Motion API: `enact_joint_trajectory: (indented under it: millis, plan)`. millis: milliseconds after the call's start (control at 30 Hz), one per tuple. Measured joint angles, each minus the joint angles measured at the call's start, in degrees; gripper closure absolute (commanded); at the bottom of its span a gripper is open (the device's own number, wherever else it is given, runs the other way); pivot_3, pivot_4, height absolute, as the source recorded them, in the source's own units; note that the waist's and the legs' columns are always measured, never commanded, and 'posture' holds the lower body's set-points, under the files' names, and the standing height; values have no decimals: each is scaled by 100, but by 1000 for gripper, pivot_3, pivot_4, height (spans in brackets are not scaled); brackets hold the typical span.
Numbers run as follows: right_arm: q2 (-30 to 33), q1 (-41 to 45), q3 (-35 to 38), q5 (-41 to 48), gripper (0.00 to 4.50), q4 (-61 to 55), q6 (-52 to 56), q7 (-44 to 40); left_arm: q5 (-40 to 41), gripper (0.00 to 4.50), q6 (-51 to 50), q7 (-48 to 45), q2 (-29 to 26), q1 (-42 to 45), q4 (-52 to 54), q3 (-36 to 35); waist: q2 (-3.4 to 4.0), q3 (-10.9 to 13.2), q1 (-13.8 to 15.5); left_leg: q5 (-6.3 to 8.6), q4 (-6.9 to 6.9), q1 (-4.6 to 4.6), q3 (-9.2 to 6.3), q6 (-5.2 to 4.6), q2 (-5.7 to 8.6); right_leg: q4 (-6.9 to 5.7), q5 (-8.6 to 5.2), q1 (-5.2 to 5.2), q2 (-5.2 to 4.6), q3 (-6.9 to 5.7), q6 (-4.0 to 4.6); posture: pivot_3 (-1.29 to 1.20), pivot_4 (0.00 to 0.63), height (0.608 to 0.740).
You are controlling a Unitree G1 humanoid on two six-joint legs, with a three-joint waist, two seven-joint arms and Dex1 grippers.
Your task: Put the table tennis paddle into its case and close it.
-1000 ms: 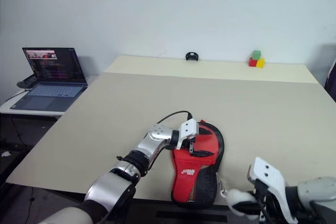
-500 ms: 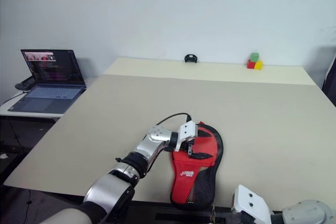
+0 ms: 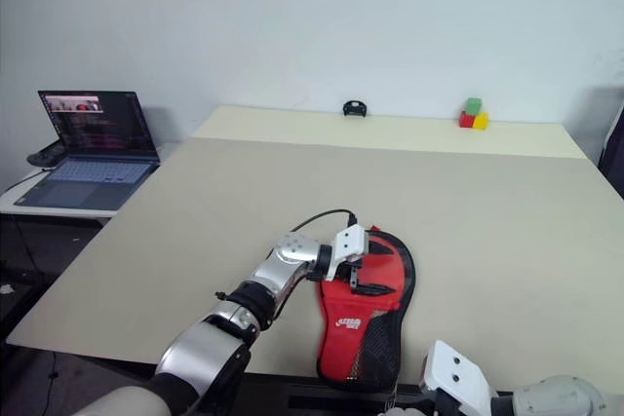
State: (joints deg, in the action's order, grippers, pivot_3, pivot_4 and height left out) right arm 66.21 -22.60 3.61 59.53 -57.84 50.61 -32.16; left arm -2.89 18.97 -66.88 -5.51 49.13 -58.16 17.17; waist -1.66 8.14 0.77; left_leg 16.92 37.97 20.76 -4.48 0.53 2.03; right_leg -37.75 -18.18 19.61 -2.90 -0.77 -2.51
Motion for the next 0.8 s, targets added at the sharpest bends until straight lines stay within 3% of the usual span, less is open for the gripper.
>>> enact_joint_trajectory:
  millis: [33,200,400,567,800]
  plan:
    - [0,24,78,62,820,-2,1,-5,-1,179,2,5,5,0,-1,0,0,0,1,0,0,0,0,0,0,0,0,0,0,0,0,0,150,740]
    - [67,221,560,484,820,18,25,-39,-2,179,20,51,26,1,-16,1,-1,0,20,0,0,0,0,0,1,1,1,-1,-2,0,2,0,150,740]
    - [93,1177,873,648,820,677,49,-41,-20,179,32,148,60,39,-71,3,-5,3,39,0,0,1,0,-1,7,3,3,0,-9,0,-3,0,150,740]
    - [-332,2346,773,52,820,1962,-131,-56,-14,179,25,125,55,16,25,-2,-1,7,45,0,-3,6,-1,-1,10,5,17,4,-12,0,20,0,150,740]
    - [-1220,3081,84,-1401,820,3405,-979,-519,25,179,-41,99,-23,-110,421,-16,13,29,27,0,-6,14,2,-3,16,2,17,21,-14,8,23,0,150,740]
